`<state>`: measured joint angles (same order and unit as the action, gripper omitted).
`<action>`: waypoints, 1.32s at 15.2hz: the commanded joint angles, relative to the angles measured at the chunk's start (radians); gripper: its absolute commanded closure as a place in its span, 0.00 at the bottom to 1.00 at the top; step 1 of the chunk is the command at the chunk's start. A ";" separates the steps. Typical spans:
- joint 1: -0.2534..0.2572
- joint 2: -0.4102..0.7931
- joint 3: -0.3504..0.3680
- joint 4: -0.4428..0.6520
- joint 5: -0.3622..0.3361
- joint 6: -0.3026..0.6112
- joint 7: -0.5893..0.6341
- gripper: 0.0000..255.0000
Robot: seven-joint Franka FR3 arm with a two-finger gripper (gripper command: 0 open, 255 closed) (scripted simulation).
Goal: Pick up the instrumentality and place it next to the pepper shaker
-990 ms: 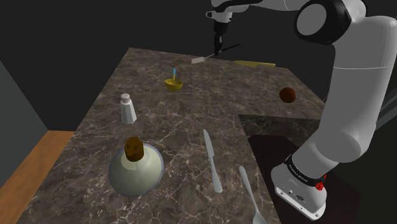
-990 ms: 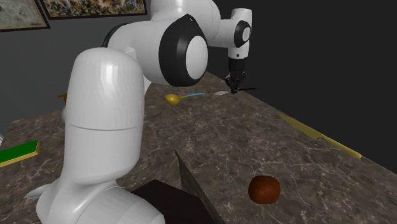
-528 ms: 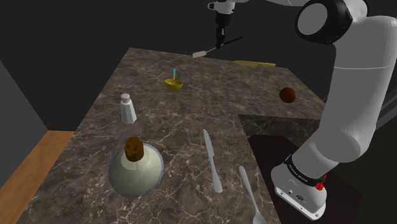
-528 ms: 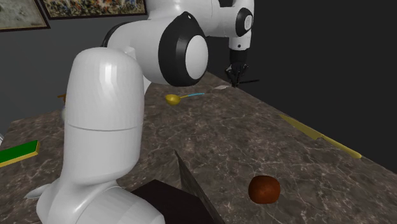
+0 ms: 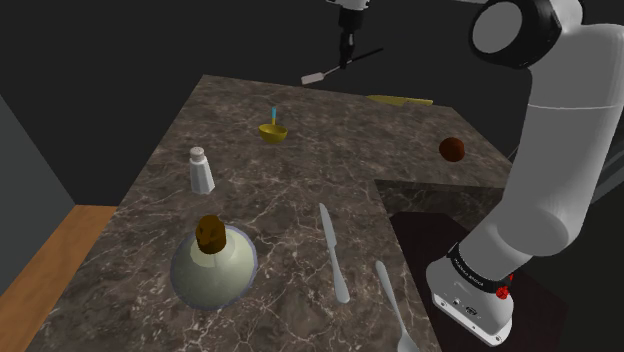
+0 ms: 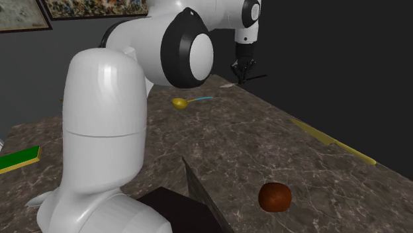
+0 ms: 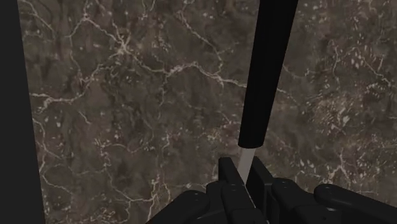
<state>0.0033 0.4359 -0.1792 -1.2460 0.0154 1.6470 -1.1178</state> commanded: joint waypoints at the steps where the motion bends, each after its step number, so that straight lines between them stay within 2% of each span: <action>1: 0.028 -0.054 0.006 -0.078 -0.010 0.023 0.031 1.00; 10: 0.160 -0.259 0.066 -0.363 -0.048 0.097 0.219 1.00; 20: 0.284 -0.387 0.164 -0.525 -0.058 0.121 0.443 1.00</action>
<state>0.2751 0.0611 -0.0259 -1.7561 -0.0422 1.7669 -0.6987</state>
